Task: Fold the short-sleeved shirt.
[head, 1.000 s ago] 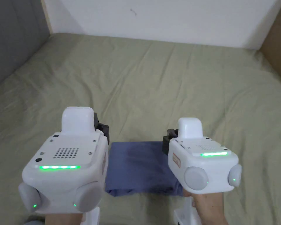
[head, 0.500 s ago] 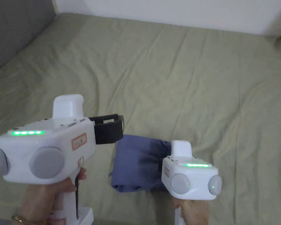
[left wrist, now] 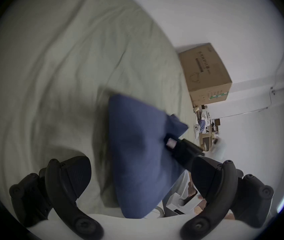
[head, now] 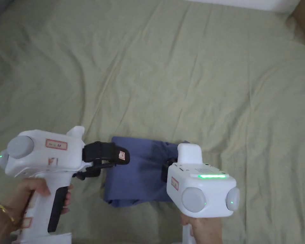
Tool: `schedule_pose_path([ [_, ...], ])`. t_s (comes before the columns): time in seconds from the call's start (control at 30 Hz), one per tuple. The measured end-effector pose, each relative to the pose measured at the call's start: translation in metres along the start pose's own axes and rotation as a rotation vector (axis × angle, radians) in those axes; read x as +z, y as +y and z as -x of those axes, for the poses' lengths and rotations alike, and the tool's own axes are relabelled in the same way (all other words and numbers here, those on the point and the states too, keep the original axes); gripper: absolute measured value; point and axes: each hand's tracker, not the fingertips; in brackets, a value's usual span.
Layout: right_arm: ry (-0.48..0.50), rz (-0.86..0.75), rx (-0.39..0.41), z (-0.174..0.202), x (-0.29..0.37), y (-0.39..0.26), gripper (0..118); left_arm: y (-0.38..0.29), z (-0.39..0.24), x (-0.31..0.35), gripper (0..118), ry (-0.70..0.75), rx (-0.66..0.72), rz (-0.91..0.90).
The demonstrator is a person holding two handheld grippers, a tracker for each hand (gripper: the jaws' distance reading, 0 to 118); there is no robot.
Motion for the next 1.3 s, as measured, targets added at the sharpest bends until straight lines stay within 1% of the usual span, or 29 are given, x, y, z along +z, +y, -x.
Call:
schedule_pose_path([
  [0.03,0.004,0.0,-0.004,-0.001,0.0,0.0,0,-0.001,0.004,-0.008,115,-0.019,0.016,0.025],
  [0.1,0.009,-0.001,-0.009,-0.001,0.0,0.0,0,-0.002,0.004,-0.009,115,-0.086,-0.001,-0.003],
  [0.13,0.013,0.0,-0.014,-0.002,0.001,0.0,0,-0.001,0.004,-0.008,115,-0.136,0.013,-0.021],
  [0.17,0.017,0.001,-0.02,-0.003,0.001,0.0,0,0.001,0.006,-0.008,115,-0.172,0.051,-0.023],
  [0.23,0.029,0.006,-0.032,-0.005,0.001,0.002,0,0.006,0.019,-0.012,115,-0.238,0.183,-0.028],
  [0.27,0.034,0.01,-0.035,-0.007,0.001,0.003,0,0.006,0.021,-0.013,114,-0.258,0.223,-0.04],
  [0.33,0.052,0.008,-0.05,-0.01,0.005,0.006,0,0.007,0.022,-0.016,90,-0.315,0.233,-0.052],
  [0.37,0.056,0.006,-0.057,-0.01,0.008,0.009,0,0.008,0.019,-0.017,77,-0.302,0.231,-0.05],
  [0.4,0.057,0.004,-0.064,-0.012,0.012,0.012,0,0.008,0.015,-0.02,74,-0.221,0.213,-0.042],
  [0.43,0.058,-0.001,-0.072,-0.014,0.018,0.017,0,0.008,0.009,-0.024,70,-0.145,0.161,-0.027],
  [0.47,0.059,-0.011,-0.087,-0.017,0.024,0.021,0,0.009,0.005,-0.027,65,-0.103,0.117,-0.014],
  [0.5,0.056,-0.035,-0.112,-0.02,0.034,0.026,0,0.008,-0.001,-0.029,42,-0.052,0.081,-0.006],
  [0.53,0.065,-0.068,-0.13,-0.025,0.045,0.031,0,0.01,-0.002,-0.03,33,-0.014,0.069,0.005],
  [0.57,0.071,-0.094,-0.133,-0.03,0.055,0.035,0,0.011,-0.005,-0.029,33,-0.06,0.122,-0.002],
  [0.63,0.052,-0.148,-0.103,-0.037,0.079,0.045,0,0.014,-0.012,-0.026,28,-0.012,0.187,0.007],
  [0.7,0.042,-0.206,-0.078,-0.044,0.101,0.052,0,0.018,-0.028,-0.024,23,0.068,0.163,0.016],
  [0.77,0.034,-0.258,-0.075,-0.05,0.123,0.058,0,0.019,-0.045,-0.018,21,0.126,0.112,0.01],
  [0.8,0.04,-0.286,-0.084,-0.054,0.134,0.06,0,0.02,-0.053,-0.012,21,0.137,0.1,0.012],
  [0.83,0.039,-0.309,-0.1,-0.058,0.144,0.062,0,0.021,-0.059,-0.006,20,0.118,0.1,0.01],
  [0.87,0.034,-0.328,-0.117,-0.06,0.152,0.062,0,0.026,-0.049,-0.002,20,0.105,0.093,0.001],
  [0.93,0.048,-0.356,-0.151,-0.068,0.167,0.062,0,0.03,-0.054,0.019,20,0.124,0.057,-0.032],
  [1.03,0.042,-0.374,-0.176,-0.075,0.179,0.057,0,0.033,-0.051,0.058,20,0.241,0.034,-0.067],
  [1.17,0.051,-0.373,-0.18,-0.077,0.183,0.052,0,0.045,-0.033,0.117,20,0.366,0.023,-0.111],
  [1.3,0.069,-0.343,-0.19,-0.07,0.175,0.048,0,0.062,-0.004,0.172,20,0.573,0.023,-0.126],
])
